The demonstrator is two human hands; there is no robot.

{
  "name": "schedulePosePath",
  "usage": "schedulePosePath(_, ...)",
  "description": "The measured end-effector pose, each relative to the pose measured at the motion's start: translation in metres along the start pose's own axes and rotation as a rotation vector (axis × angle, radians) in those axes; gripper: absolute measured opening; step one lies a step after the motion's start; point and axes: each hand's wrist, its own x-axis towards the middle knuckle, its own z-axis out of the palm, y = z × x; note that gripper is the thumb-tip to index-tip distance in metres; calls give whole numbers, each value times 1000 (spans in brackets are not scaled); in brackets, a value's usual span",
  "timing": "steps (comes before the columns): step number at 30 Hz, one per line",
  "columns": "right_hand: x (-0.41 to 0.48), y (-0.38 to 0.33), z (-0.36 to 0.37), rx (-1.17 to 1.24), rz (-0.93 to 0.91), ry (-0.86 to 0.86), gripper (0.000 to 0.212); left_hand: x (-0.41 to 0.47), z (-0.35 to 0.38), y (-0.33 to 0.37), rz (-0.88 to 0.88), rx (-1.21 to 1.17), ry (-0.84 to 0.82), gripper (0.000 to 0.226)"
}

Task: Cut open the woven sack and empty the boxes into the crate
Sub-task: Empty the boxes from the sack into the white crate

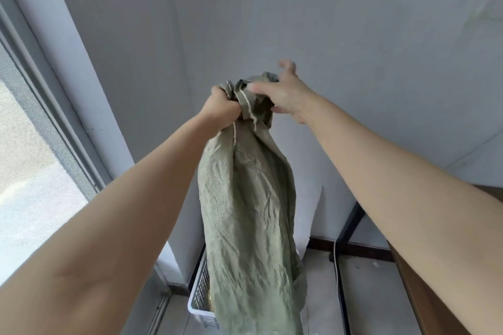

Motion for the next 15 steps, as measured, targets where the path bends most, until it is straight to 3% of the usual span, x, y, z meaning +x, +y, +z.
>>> schedulePosePath(1, -4, 0, 2, -115, -86, -95, 92, 0, 0, 1, -35, -42, -12, 51)
schedulePosePath(3, -10, 3, 8, -386, -153, -307, 94, -1, 1, 10, -124, -169, -76, 16)
schedulePosePath(5, -10, 6, 9, -456, -177, -342, 87, 1, 1, 16, -235, -386, -165, 24)
schedulePosePath(7, -7, 9, 10, -371, -205, -285, 58, 2, -2, 15, -252, -513, -217, 26)
schedulePosePath(9, 3, 20, 13, -332, -174, -189, 16, 3, -3, 11, -246, -463, -243, 25)
schedulePosePath(10, 10, 28, 15, -318, -132, -113, 8, 3, -3, 10, -237, -384, -256, 45)
schedulePosePath(12, 21, 42, 18, -209, -4, 50, 24, 2, -6, 7, -187, -60, -258, 109)
schedulePosePath(13, 23, 45, 17, -138, 78, 109, 30, 2, -8, 7, -139, 162, -304, 126)
schedulePosePath(15, 24, 44, 14, -3, 254, 75, 21, -6, -7, 4, -45, 529, -452, 133)
